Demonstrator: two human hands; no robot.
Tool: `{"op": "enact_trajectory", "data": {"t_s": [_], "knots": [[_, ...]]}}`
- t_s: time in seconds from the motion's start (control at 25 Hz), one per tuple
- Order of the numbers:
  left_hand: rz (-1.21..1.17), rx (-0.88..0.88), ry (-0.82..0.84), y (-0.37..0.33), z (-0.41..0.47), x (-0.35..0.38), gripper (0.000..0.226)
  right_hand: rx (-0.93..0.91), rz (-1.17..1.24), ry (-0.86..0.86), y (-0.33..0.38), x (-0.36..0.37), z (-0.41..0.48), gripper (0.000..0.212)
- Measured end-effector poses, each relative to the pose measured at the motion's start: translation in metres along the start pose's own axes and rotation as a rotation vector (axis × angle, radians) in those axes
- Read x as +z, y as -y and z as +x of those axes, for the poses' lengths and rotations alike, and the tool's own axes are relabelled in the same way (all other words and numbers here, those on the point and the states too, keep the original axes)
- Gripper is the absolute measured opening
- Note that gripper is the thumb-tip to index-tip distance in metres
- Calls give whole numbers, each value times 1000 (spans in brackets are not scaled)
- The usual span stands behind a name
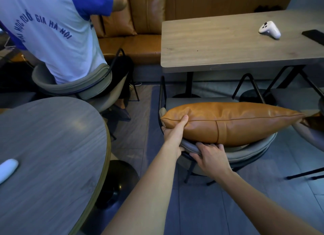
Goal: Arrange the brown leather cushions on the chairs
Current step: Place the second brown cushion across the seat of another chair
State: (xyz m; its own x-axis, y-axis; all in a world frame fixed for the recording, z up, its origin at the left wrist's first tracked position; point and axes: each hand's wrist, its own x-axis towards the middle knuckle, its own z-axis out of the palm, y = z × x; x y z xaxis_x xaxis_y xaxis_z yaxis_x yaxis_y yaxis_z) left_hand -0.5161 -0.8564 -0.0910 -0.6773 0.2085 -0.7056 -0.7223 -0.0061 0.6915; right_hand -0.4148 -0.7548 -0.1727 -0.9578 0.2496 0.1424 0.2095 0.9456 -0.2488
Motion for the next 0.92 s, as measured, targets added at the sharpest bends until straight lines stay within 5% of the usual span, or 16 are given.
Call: {"op": "enact_trajectory", "data": {"t_s": [0.4,0.64,0.92], "knots": [[-64,-10,-41,5,14,11,113,-3,65,-25,-6,-4,1,19],[-70,-10,-91,10,21,14,93,-36,63,-56,-9,-2,-2,17],[-123,-11,-42,13,17,34,132,-42,31,-33,-35,-6,2,20]]}}
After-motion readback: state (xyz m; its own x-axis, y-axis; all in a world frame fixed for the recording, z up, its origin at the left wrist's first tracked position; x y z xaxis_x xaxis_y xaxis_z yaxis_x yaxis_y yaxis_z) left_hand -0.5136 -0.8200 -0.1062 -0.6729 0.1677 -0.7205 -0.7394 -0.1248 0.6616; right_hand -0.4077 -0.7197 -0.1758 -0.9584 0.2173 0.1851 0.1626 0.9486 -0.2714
